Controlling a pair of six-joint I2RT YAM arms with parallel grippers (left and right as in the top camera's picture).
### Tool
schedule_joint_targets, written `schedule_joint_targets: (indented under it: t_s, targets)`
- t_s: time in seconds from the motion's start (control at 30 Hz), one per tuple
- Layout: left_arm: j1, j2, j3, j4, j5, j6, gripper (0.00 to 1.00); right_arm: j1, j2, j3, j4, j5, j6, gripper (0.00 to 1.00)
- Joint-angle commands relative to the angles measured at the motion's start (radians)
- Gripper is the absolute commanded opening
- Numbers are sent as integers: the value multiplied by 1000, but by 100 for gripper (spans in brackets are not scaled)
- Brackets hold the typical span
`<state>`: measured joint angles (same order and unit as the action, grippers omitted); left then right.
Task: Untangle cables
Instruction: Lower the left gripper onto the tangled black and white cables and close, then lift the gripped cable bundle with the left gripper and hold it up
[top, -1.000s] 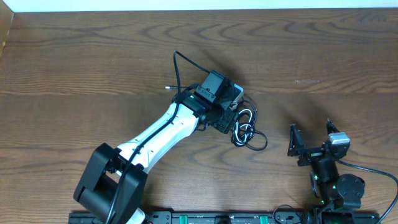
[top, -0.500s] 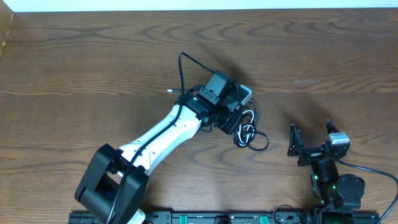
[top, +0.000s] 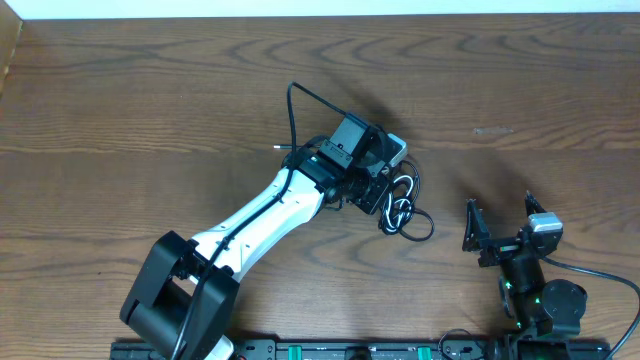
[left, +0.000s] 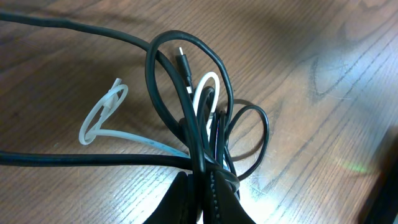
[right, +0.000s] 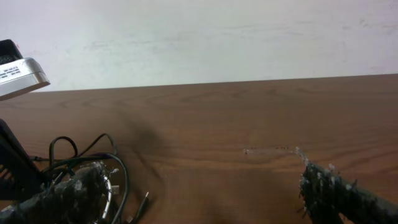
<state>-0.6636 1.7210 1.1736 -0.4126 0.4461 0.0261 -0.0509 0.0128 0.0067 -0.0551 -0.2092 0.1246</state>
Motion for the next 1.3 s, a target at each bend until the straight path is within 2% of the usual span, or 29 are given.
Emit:
schedule_joint_targets:
  t_s: [0.0, 0.47, 1.03, 1.27]
  targets:
    - [11, -32, 23, -6, -34, 2, 7, 6, -1, -1, -5, 8, -10, 99]
    - [66, -195, 23, -58, -60, 3, 8, 6, -1, -1, -5, 8, -10, 99]
    - [137, -412, 23, -108, -200, 3, 8, 6, -1, -1, -5, 8, -10, 99]
    - [164, -442, 23, -125, -230, 2, 7, 6, -1, -1, -5, 8, -10, 99]
